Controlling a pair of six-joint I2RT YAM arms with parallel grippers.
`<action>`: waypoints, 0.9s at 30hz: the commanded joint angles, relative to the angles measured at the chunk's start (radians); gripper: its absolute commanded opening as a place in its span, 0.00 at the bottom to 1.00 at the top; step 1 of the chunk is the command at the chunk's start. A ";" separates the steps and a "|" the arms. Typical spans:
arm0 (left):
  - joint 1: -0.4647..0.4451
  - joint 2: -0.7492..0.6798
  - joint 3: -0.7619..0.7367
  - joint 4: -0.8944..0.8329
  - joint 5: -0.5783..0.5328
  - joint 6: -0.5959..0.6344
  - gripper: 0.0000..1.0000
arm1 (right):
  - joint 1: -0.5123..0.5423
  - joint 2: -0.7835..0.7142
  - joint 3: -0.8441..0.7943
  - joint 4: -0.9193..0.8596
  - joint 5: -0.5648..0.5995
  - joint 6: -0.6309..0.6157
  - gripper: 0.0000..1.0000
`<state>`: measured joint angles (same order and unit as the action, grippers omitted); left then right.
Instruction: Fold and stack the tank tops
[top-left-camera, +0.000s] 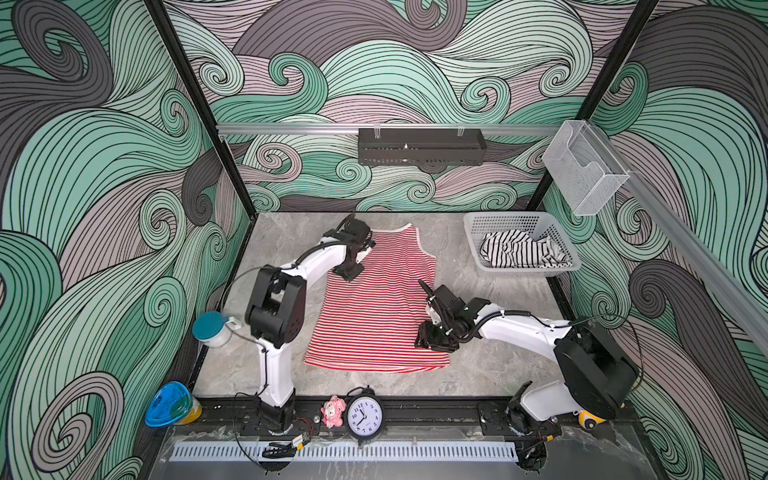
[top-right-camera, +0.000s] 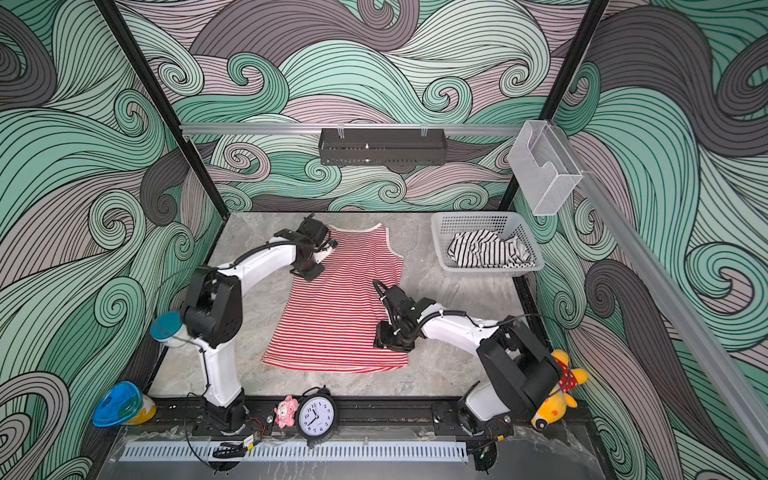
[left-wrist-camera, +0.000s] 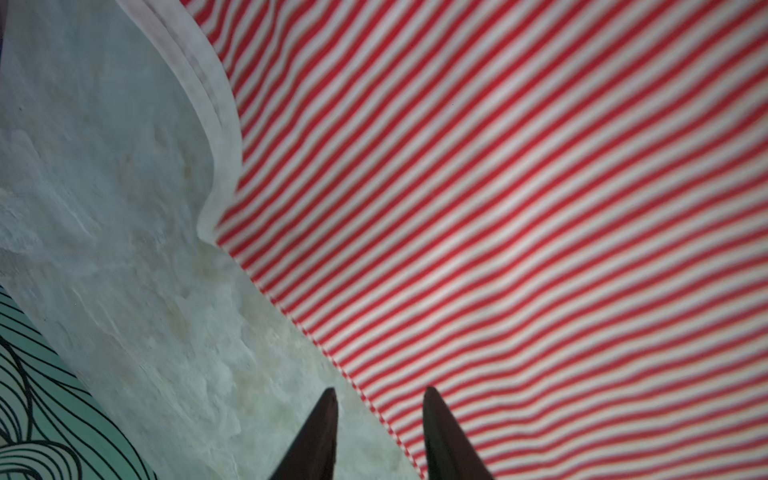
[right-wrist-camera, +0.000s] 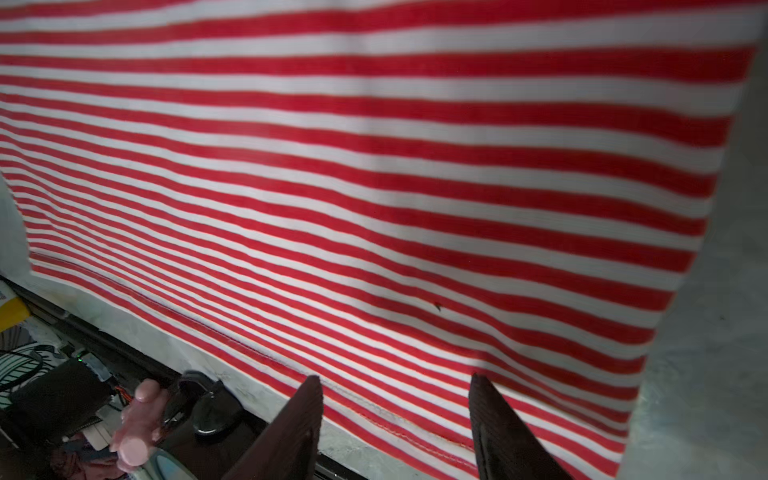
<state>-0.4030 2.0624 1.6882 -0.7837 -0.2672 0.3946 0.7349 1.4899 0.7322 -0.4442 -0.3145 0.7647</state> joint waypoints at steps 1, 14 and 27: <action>0.039 0.177 0.250 -0.003 0.028 0.015 0.37 | 0.022 -0.022 -0.037 0.079 -0.001 0.097 0.60; 0.081 0.529 0.648 -0.008 -0.040 0.124 0.38 | 0.033 0.023 -0.088 0.105 0.047 0.130 0.79; 0.242 0.439 0.445 -0.052 -0.101 0.093 0.38 | -0.120 0.109 0.028 -0.105 0.079 -0.103 0.79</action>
<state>-0.2070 2.5336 2.2211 -0.7734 -0.3439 0.5056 0.6655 1.5326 0.7670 -0.4095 -0.3191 0.7540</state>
